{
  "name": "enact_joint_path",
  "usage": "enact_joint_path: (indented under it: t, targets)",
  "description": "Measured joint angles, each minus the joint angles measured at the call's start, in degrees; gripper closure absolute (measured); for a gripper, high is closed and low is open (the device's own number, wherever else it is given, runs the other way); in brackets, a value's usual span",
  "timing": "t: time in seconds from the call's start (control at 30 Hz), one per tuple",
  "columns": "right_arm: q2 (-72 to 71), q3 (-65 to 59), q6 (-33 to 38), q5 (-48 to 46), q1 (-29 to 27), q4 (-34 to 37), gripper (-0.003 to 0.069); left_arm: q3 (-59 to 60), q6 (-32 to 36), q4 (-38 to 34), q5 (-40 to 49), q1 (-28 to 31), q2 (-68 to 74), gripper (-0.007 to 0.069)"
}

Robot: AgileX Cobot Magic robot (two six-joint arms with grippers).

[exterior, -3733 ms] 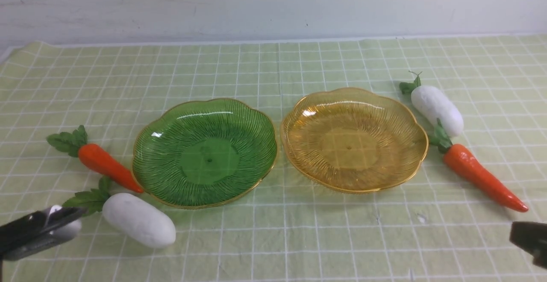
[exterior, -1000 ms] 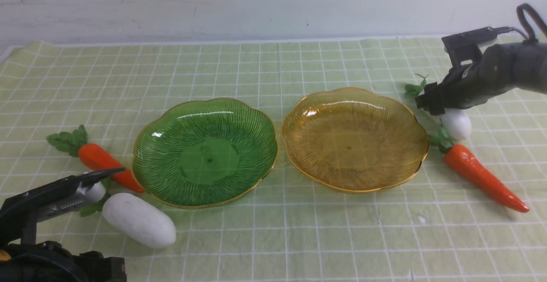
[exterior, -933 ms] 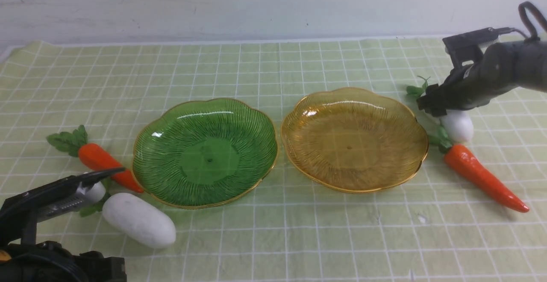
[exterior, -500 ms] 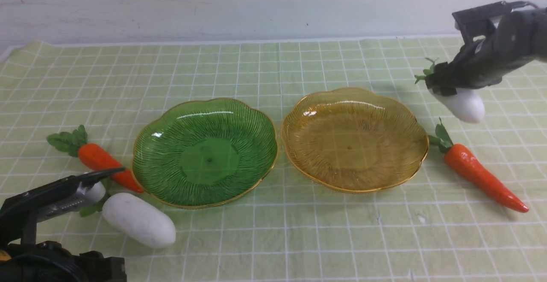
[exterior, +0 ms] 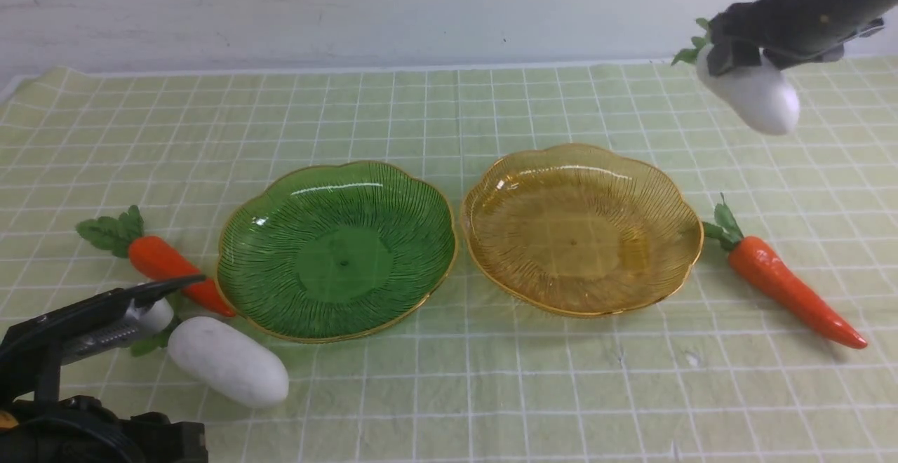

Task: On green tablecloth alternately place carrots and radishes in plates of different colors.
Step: 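Place the white radish on the plate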

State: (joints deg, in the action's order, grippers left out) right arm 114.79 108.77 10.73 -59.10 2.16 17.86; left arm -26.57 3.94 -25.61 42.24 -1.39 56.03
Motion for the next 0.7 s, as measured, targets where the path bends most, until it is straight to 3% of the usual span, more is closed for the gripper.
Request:
enact_joint_path:
  t: [0.13, 0.23, 0.37, 0.7]
  targets:
    - [0.1, 0.0, 6.9, -2.0, 4.9, 11.4, 0.0212, 0.0, 0.0, 0.0, 0.0, 0.0, 0.0, 0.0366]
    - [0.1, 0.0, 10.2, -1.1, 9.9, 14.3, 0.0212, 0.0, 0.0, 0.0, 0.0, 0.0, 0.0, 0.0366]
    - [0.1, 0.0, 11.6, 0.5, 13.2, 13.3, 0.0214, 0.0, 0.0, 0.0, 0.0, 0.0, 0.0, 0.0366]
    - [4.5, 0.1, 11.8, 0.7, 13.7, 4.4, 0.0214, 0.0, 0.0, 0.0, 0.1, 0.0, 0.0, 0.0366]
